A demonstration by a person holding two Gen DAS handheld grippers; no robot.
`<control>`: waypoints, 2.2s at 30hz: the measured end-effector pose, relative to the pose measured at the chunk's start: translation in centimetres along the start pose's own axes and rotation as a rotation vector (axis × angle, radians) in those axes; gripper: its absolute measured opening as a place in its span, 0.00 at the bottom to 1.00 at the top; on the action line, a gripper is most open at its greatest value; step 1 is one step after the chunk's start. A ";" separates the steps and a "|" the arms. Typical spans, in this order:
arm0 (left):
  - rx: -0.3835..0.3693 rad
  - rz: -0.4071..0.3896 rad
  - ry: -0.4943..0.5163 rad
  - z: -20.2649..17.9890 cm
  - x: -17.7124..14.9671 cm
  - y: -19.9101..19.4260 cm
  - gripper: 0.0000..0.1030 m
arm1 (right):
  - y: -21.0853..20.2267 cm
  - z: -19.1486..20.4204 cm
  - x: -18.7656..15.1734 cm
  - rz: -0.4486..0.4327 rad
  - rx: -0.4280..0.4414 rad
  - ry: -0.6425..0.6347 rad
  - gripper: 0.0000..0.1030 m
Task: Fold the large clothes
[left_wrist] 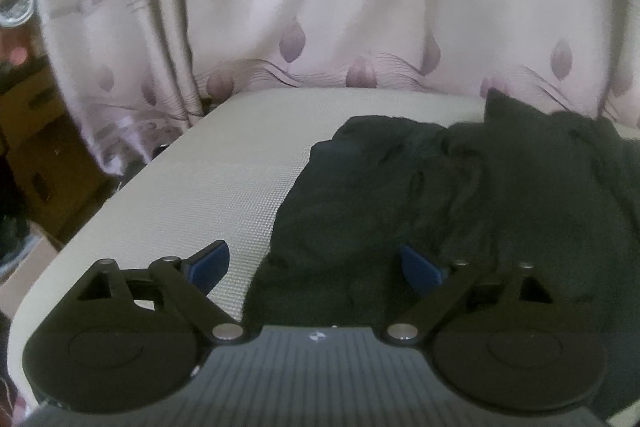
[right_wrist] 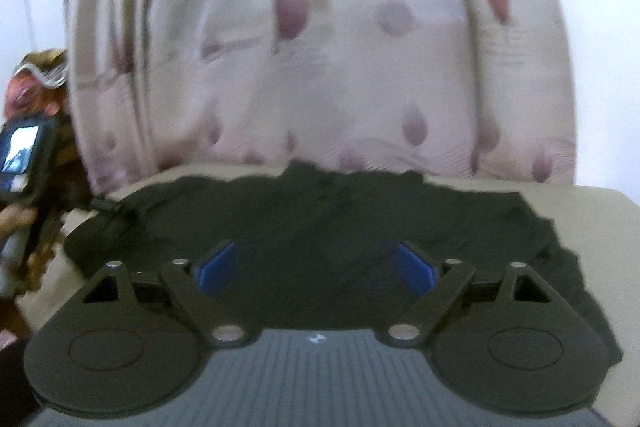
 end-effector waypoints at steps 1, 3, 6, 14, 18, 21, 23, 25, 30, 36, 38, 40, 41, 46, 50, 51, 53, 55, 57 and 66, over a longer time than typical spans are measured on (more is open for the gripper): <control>-0.020 -0.001 0.017 0.3 0.0 0.1 0.89 | 0.1 0.3 -0.2 0.008 0.001 0.006 0.85; -0.082 0.007 0.032 1.3 0.2 0.6 0.89 | 0.1 0.0 -0.1 0.016 0.001 0.026 0.85; -0.220 0.056 0.049 2.8 0.4 2.2 0.78 | -0.1 -0.3 0.0 0.022 0.000 0.055 0.85; -0.489 0.183 0.038 4.2 1.2 6.2 0.63 | 0.4 1.4 0.1 0.032 0.032 0.060 0.85; -0.602 0.228 0.044 4.4 1.5 8.4 0.67 | 0.9 2.7 -0.1 0.047 0.060 0.046 0.85; -0.688 0.295 0.039 4.8 1.6 10.3 0.75 | 1.2 2.9 -0.2 0.056 0.066 0.052 0.86; -0.738 0.327 0.033 4.9 1.7 11.6 0.76 | 1.4 2.9 -0.2 0.063 0.070 0.073 0.86; -0.787 0.335 0.041 4.5 2.0 12.4 0.75 | 1.6 3.1 -0.3 0.068 0.071 0.091 0.86; -0.894 0.351 -0.016 3.7 2.7 14.4 0.72 | 2.1 3.6 -0.1 0.076 0.071 0.094 0.87; -0.938 0.340 -0.143 3.8 1.9 14.5 0.47 | 2.6 4.1 0.4 0.081 0.069 0.082 0.92; -0.939 0.308 -0.174 4.3 1.5 13.5 0.34 | 2.7 4.0 1.0 0.066 0.065 0.072 0.92; -0.923 0.257 -0.188 4.7 1.3 12.1 0.28 | 2.8 3.7 1.9 0.048 0.057 0.040 0.92; -0.912 0.232 -0.191 5.0 1.1 11.2 0.25 | 2.8 3.5 2.3 0.042 0.046 0.026 0.92; -0.922 0.222 -0.266 6.6 -0.8 7.9 0.21 | 3.5 1.9 3.6 0.026 0.026 -0.017 0.92; -0.928 0.262 -0.358 9.0 -2.8 5.9 0.20 | 4.0 1.7 4.1 0.035 0.071 -0.070 0.92; -0.926 0.261 -0.366 9.6 -3.1 5.2 0.20 | 4.1 1.9 4.1 0.038 0.106 -0.097 0.92; -0.914 0.253 -0.358 10.3 -3.6 4.0 0.20 | 4.6 2.9 4.0 0.037 0.158 -0.188 0.91; -0.908 0.274 -0.392 10.7 -3.8 3.6 0.19 | 5.7 3.7 3.7 0.066 0.172 -0.266 0.45; -0.905 0.262 -0.397 10.9 -3.7 2.7 0.19 | 7.4 4.0 3.2 0.108 0.178 -0.305 0.12; -0.866 0.238 -0.343 10.0 -2.6 0.0 0.18 | 11.7 4.3 -0.5 0.221 0.236 -0.350 0.06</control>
Point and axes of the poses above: each gripper's, at about its wrist camera, not at the fingertips, and y roughly the way its jaws point, z to its left, x to its top, the point moved 3 cm from there along y, roughly the way its jaws point, and after that the axes turned 5 degrees about x, right-handed, at the moved point
